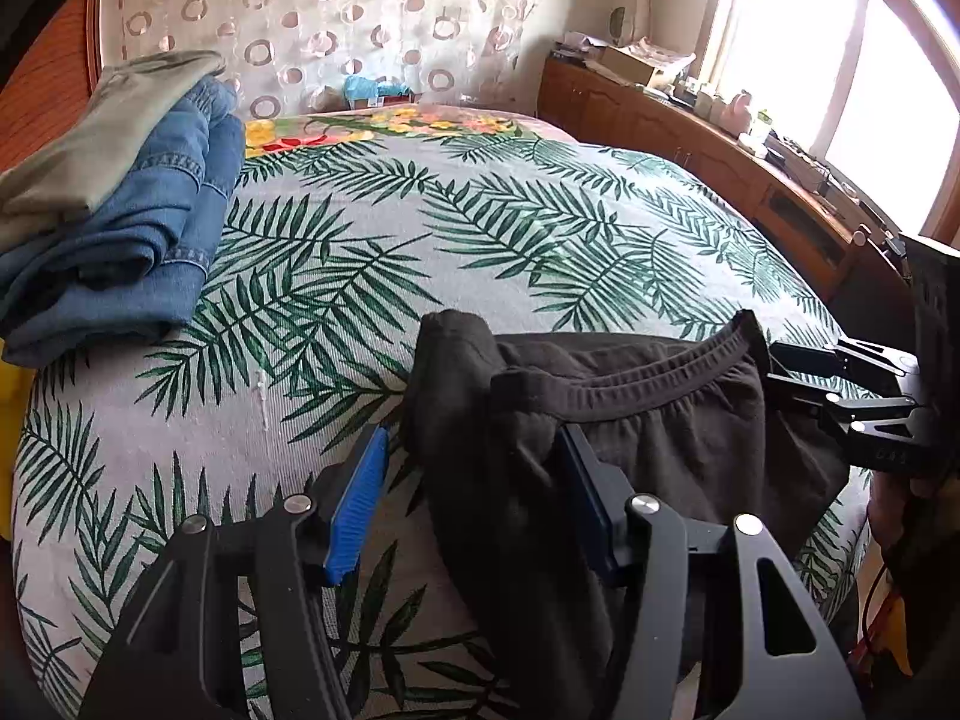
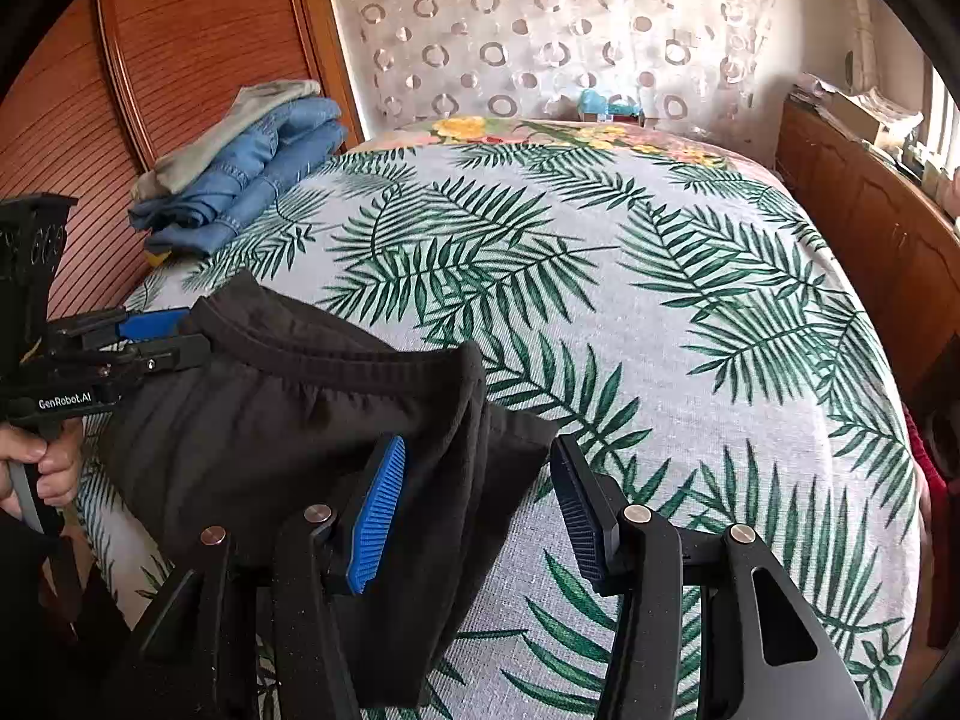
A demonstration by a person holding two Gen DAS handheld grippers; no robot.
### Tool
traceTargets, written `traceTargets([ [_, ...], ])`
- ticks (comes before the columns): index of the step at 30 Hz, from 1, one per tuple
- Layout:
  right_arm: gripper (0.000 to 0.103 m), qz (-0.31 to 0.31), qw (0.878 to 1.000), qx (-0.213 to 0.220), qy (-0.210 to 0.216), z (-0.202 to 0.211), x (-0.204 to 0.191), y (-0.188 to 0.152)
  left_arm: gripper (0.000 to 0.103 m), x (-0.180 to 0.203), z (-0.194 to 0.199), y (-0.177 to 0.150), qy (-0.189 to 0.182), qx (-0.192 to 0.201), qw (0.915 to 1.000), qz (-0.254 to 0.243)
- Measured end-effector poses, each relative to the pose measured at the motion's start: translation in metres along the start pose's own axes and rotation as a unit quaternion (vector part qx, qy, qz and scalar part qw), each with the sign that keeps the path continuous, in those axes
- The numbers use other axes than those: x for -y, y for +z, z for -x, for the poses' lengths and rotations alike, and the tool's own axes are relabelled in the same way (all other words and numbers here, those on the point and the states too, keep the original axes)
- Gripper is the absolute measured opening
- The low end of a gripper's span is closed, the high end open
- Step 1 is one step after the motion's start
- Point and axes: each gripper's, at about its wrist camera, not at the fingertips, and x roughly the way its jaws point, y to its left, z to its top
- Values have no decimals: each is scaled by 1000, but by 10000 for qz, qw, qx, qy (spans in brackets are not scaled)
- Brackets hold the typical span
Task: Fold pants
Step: 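Grasp the folded black shorts at the waistband edge with both grippers, then lift the folded black shorts up off the bed with both grippers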
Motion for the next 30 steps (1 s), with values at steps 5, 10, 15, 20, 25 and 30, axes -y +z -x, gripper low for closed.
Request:
traceTargets([
  [5,52,-13,10000,33,62,0,2,0,53,0,-1,1,-109,-44,9999,-52],
  [10,52,-21,10000,78,48,0,3,-2,44,0,-3,3,-240,-73,9997,-44],
  [15,45,108,9999,39,49,1,-2,-3,43,1,-3,3,-257,-86,9996,-54],
  [20,27,284,9996,-1,95,-2,-11,-2,22,2,-2,3,-376,21,9993,-29],
  [25,13,313,9993,6,189,-2,-12,-2,13,10,9,1,-300,170,9994,-96],
  [30,10,358,9984,417,97,18,-18,-4,13,16,35,2,-344,449,9983,-120],
])
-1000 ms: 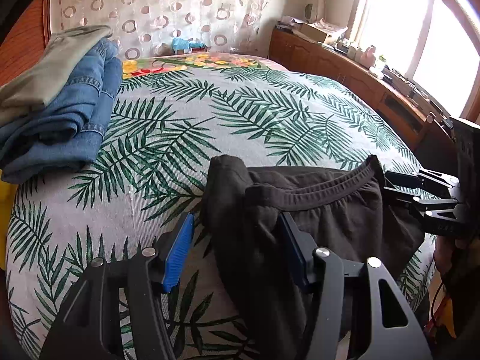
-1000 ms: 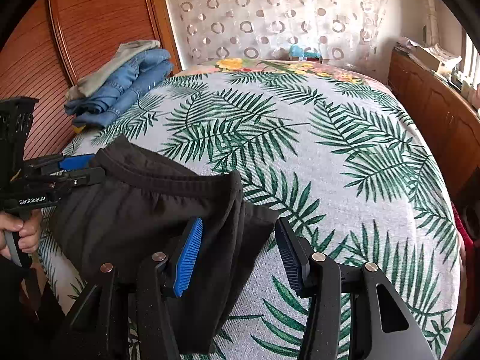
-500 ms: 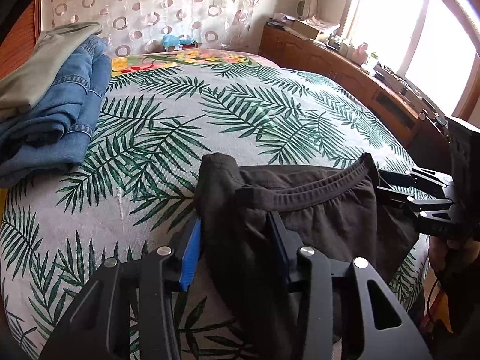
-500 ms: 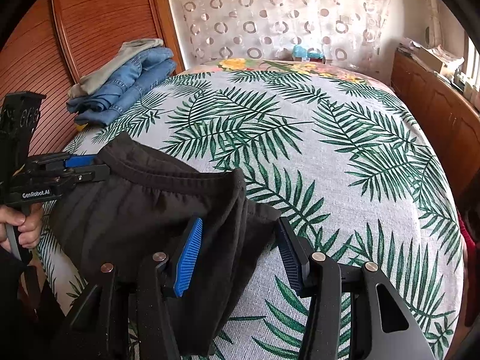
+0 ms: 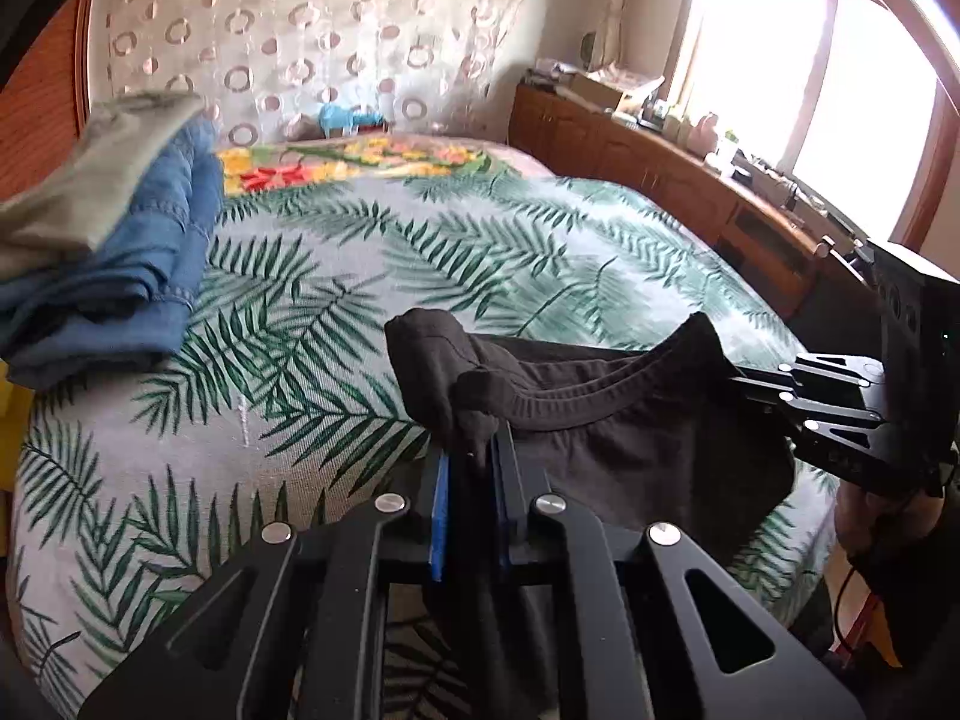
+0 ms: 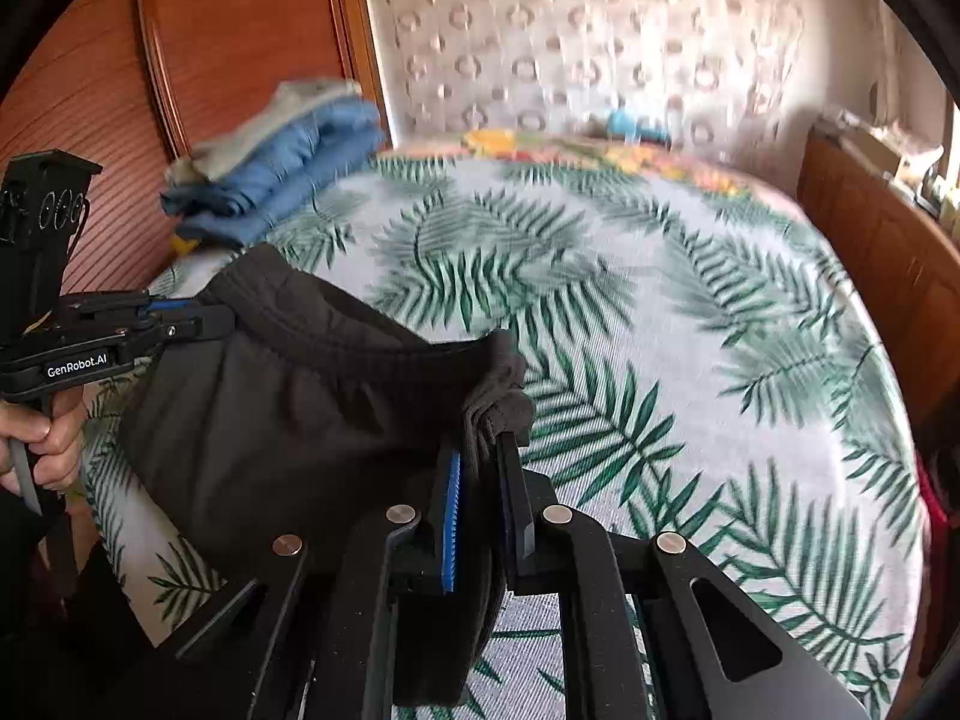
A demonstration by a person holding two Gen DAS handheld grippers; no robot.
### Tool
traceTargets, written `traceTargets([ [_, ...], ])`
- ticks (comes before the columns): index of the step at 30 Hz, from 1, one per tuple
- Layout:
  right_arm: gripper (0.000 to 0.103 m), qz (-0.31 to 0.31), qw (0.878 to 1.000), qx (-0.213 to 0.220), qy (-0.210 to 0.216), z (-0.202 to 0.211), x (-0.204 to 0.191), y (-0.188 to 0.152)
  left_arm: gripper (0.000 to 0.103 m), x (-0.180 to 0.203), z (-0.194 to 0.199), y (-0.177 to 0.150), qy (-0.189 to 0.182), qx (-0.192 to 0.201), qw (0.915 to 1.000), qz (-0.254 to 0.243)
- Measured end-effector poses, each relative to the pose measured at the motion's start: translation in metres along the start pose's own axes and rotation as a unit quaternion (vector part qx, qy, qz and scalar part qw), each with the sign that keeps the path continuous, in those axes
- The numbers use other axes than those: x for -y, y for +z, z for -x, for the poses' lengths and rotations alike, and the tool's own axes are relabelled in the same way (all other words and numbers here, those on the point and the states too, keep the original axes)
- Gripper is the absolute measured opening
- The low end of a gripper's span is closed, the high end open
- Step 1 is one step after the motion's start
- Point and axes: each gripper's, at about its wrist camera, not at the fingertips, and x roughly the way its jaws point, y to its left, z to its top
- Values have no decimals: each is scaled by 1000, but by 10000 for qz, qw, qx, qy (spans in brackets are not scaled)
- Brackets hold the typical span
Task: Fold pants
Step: 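Lift the folded black shorts up off the bed with both grippers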
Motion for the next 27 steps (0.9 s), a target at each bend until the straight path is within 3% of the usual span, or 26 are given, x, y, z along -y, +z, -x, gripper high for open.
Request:
traceTargets([
  [11,10,86,9969,785,-8,52,-13,7,12,22,48,15,-22,657,9976,-219],
  [27,10,453,9914,1228,-7,82,-22,31,12,21,97,36,191,1317,9905,-344],
])
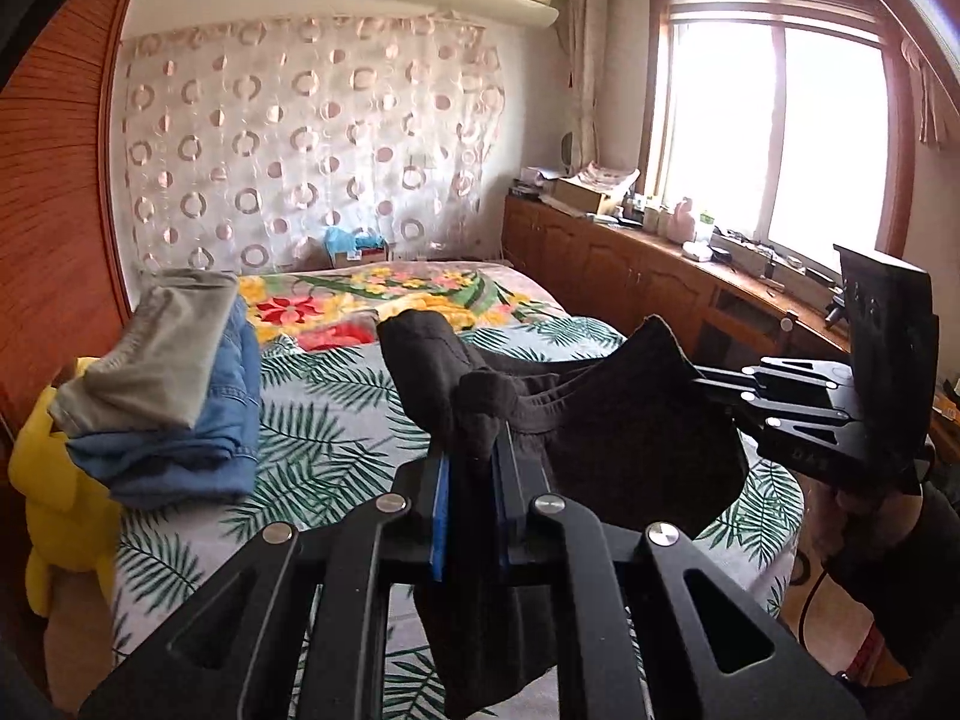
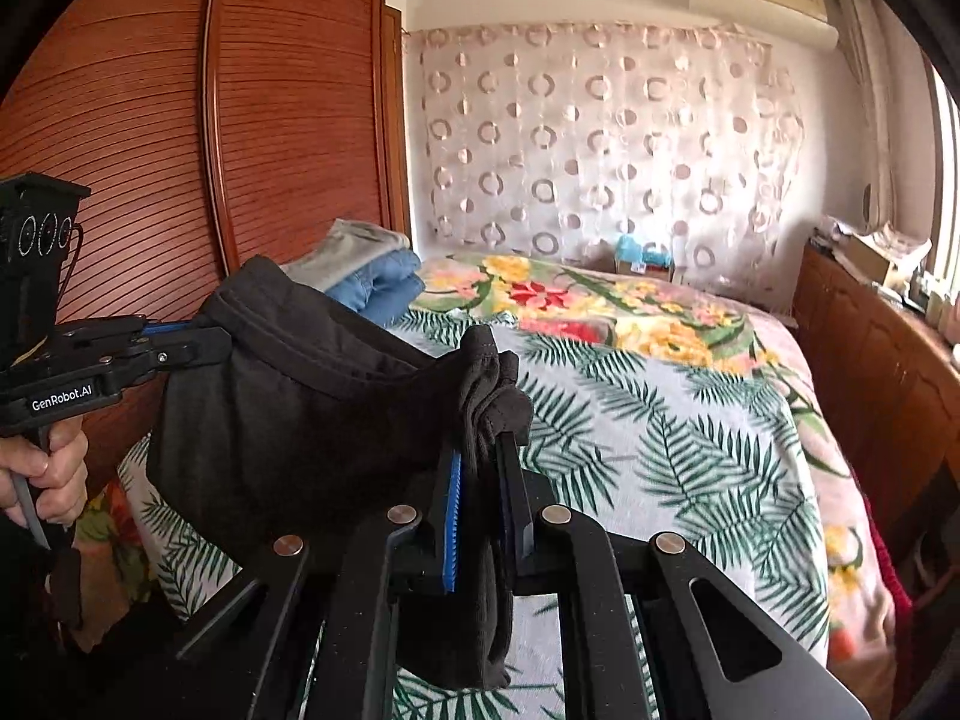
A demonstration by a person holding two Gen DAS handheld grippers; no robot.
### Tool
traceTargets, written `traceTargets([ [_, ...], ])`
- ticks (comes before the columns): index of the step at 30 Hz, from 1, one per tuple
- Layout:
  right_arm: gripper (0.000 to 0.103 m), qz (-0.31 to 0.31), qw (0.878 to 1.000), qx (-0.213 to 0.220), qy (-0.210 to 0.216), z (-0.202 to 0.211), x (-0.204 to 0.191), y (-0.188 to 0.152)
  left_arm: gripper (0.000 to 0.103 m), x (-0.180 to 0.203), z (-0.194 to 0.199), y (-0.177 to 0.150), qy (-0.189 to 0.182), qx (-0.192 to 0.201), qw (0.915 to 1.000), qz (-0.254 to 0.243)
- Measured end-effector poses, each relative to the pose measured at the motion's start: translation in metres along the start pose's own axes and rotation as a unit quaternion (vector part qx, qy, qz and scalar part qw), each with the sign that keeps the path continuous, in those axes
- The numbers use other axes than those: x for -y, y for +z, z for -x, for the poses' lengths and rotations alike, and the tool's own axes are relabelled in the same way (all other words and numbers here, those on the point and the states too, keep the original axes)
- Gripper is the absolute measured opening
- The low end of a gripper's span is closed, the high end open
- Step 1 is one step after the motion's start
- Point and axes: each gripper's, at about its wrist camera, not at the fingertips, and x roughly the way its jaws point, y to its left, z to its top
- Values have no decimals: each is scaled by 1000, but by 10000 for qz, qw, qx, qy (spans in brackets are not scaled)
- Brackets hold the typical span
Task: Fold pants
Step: 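Lift the folded black shorts up off the bed with both grippers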
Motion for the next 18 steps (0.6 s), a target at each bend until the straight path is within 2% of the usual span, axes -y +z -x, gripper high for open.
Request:
traceTargets([
  [18,10,591,9978,145,250,-77,-14,56,12,-68,-5,18,472,260,9983,221],
])
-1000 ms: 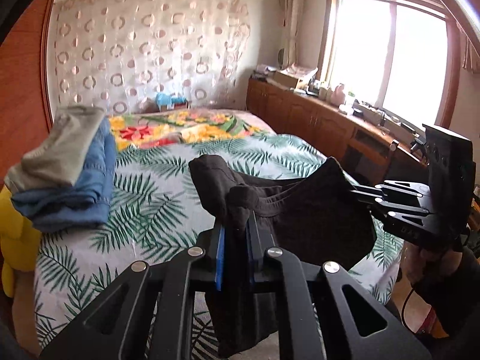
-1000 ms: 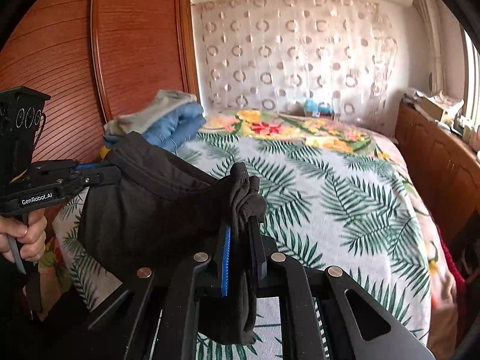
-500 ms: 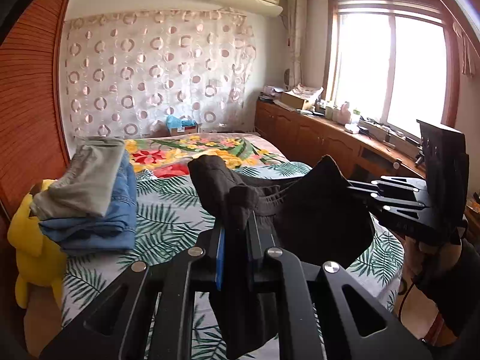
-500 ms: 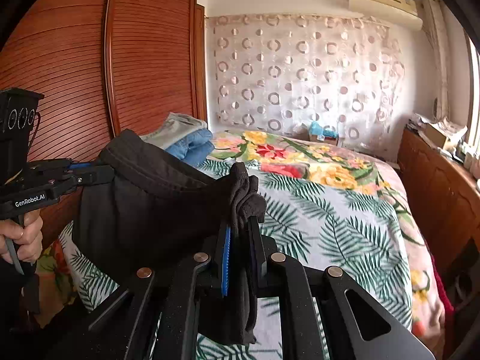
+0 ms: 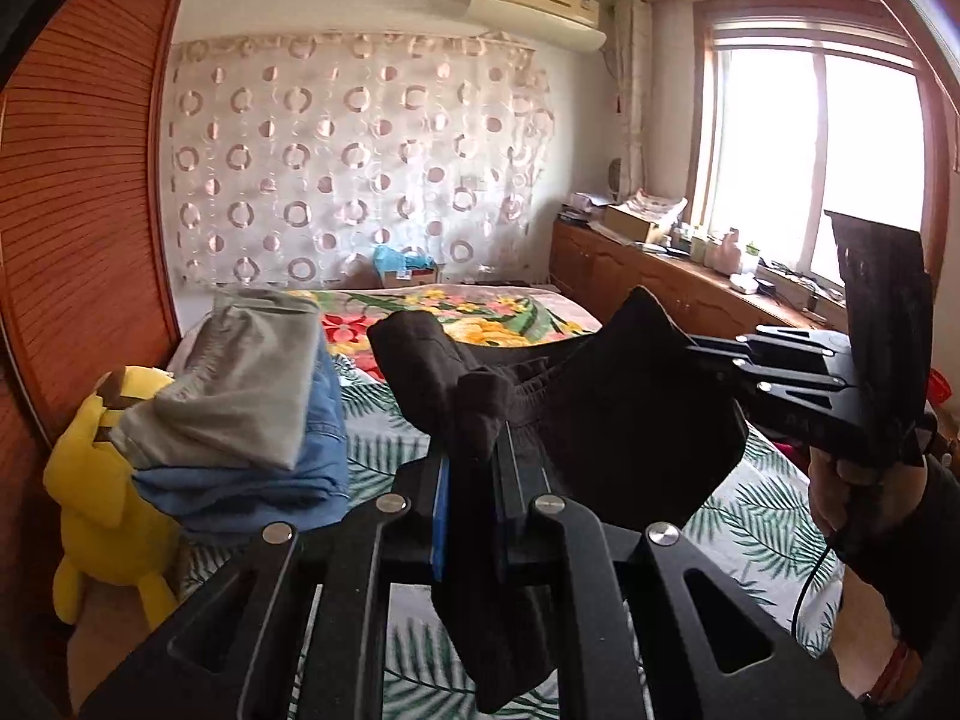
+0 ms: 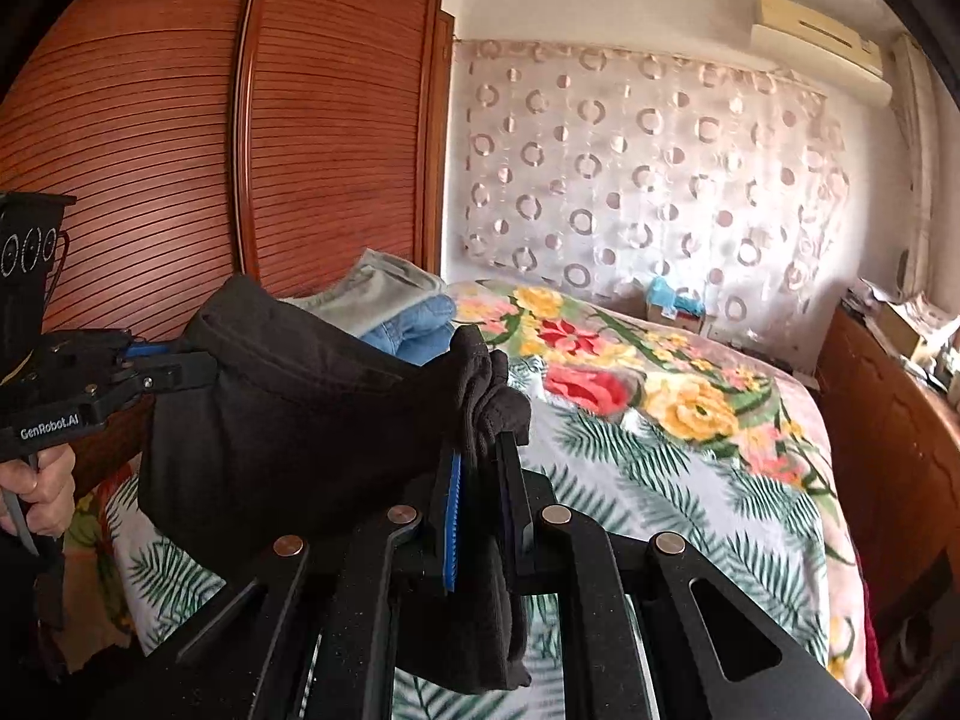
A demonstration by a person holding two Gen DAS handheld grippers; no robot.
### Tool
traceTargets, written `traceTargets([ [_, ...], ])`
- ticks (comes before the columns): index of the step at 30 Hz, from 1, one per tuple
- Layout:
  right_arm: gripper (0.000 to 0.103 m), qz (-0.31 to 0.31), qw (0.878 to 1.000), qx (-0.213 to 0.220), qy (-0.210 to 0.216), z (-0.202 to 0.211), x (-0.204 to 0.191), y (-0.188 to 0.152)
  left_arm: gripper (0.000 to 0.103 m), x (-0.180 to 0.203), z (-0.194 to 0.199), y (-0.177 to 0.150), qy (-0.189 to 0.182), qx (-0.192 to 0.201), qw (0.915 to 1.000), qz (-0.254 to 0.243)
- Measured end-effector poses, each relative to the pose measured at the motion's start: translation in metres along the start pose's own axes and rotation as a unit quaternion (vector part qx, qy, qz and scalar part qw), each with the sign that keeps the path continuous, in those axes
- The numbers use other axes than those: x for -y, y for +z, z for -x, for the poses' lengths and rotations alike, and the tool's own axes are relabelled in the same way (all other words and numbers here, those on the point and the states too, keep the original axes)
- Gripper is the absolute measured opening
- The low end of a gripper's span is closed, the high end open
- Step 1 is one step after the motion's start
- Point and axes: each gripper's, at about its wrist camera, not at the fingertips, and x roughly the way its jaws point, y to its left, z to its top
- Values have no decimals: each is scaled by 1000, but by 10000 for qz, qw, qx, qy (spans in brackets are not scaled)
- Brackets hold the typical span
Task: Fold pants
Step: 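Lift the folded black shorts up off the bed with both grippers, then carry the held shorts over the blue jeans stack with both grippers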
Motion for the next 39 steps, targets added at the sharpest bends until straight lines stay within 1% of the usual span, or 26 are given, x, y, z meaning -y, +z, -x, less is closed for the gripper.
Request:
traceTargets([
  [5,10,242,9996,51,96,-27,4,19,12,-22,-7,10,143,48,9999,67],
  [11,10,412,9987,107,289,-67,17,43,12,-50,-18,32,322,165,9993,106],
  [16,10,550,9976,206,379,-101,29,62,12,-75,-32,48,556,220,9981,143],
  [23,10,772,9952,302,529,-158,33,85,12,-107,-54,42,932,170,9946,417],
  [25,10,858,9944,278,546,-181,31,92,12,-112,-58,39,1007,156,9937,474],
  [28,10,954,9933,227,604,-205,29,95,12,-122,-63,34,1108,170,9921,560],
  [32,10,1163,9906,197,694,-228,27,101,12,-129,-65,33,1203,174,9904,661],
  [34,10,1243,9892,172,760,-238,25,106,12,-131,-66,30,1282,185,9891,700],
  [35,10,1272,9885,151,802,-243,25,108,12,-132,-65,27,1383,217,9873,745],
  [36,10,1315,9875,105,865,-249,23,110,12,-132,-65,25,1451,231,9862,762],
  [39,10,1508,9841,-18,938,-264,21,112,12,-129,-67,16,1504,208,9853,785],
])
